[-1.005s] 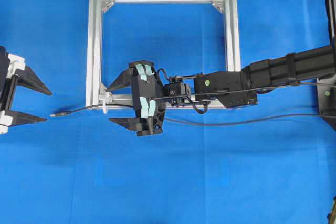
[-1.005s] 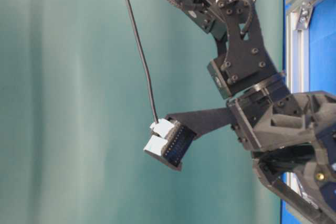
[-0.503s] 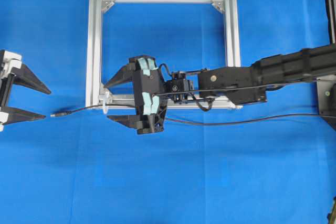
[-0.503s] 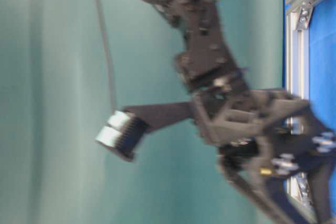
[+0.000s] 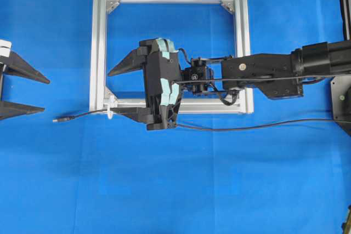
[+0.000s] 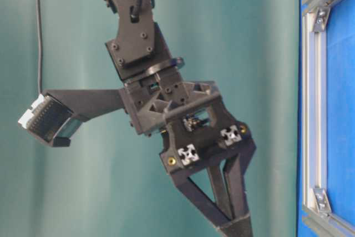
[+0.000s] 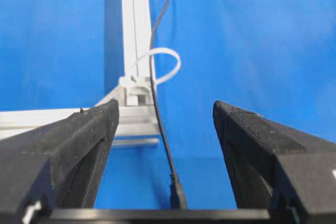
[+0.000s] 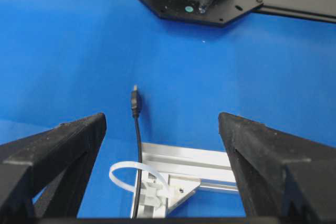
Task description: Insert the wire through the string loop located on the left side.
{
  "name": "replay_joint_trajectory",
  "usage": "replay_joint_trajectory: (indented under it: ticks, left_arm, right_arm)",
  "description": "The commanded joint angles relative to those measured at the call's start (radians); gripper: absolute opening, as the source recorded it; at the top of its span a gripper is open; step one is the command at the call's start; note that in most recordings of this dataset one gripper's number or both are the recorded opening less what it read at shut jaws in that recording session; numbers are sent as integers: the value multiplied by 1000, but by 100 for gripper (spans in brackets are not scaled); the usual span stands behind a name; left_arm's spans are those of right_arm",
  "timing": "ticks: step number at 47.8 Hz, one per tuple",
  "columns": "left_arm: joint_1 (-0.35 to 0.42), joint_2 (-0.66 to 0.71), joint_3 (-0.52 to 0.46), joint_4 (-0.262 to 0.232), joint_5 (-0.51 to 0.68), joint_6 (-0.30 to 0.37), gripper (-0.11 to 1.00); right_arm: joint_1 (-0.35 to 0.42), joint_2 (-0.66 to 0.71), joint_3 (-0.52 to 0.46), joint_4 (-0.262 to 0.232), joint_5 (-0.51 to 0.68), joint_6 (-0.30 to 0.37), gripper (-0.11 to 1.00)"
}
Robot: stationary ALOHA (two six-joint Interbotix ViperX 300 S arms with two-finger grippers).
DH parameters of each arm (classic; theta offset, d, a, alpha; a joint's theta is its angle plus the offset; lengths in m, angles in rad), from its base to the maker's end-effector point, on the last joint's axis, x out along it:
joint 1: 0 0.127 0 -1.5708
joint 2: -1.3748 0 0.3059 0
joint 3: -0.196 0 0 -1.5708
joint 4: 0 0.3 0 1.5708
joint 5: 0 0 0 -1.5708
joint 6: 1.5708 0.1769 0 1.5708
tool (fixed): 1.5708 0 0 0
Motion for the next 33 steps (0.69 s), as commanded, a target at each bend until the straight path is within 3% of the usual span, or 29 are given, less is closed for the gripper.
replay_joint_trajectory:
  ticks: [1, 33]
  left_arm:
    - [6, 6, -23, 3, -18, 11, 66]
    - [6, 12, -21, 3, -18, 12, 65]
  right_arm:
    - [-6, -38, -8, 3, 0, 3, 95]
    - [-8, -38, -5, 9, -2, 6, 95]
